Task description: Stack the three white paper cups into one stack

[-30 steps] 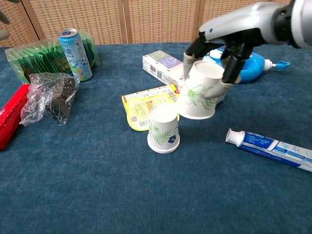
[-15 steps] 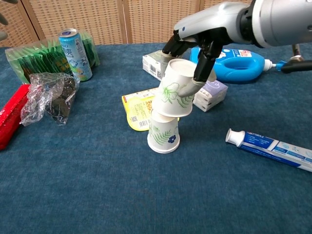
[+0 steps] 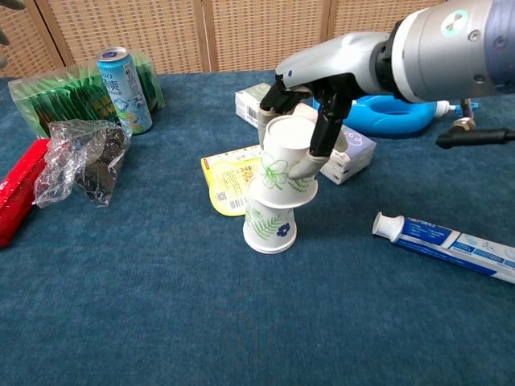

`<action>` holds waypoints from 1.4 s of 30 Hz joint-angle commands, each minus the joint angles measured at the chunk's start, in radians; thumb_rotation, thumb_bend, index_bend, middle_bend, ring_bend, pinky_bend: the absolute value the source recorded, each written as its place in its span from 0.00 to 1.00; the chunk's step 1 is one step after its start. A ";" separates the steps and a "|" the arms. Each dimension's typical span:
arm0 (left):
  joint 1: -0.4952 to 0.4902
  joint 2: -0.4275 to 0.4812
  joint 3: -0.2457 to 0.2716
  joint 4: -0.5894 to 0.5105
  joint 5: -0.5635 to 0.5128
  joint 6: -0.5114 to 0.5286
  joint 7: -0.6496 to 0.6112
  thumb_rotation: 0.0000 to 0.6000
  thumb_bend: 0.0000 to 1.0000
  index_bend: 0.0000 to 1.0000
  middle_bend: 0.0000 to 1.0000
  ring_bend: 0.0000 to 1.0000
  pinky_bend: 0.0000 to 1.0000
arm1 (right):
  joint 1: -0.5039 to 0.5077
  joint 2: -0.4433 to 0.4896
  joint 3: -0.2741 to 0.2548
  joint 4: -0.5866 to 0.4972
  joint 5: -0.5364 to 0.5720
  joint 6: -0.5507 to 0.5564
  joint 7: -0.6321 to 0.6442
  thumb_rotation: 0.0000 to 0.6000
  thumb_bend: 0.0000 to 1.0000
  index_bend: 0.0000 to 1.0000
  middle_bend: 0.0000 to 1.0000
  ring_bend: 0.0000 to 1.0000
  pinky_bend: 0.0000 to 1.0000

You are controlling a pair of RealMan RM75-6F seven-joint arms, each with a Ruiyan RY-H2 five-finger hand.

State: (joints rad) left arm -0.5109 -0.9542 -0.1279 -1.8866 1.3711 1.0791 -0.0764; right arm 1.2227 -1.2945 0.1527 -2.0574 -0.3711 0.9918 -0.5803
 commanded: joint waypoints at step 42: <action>0.020 0.006 0.005 0.019 0.031 0.022 -0.044 1.00 0.51 0.05 0.00 0.00 0.23 | 0.040 -0.003 -0.015 0.002 0.047 0.033 -0.038 1.00 0.23 0.23 0.25 0.09 0.57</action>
State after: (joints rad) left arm -0.4908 -0.9482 -0.1231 -1.8671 1.4017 1.1013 -0.1205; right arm 1.2622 -1.2994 0.1373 -2.0534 -0.3252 1.0229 -0.6166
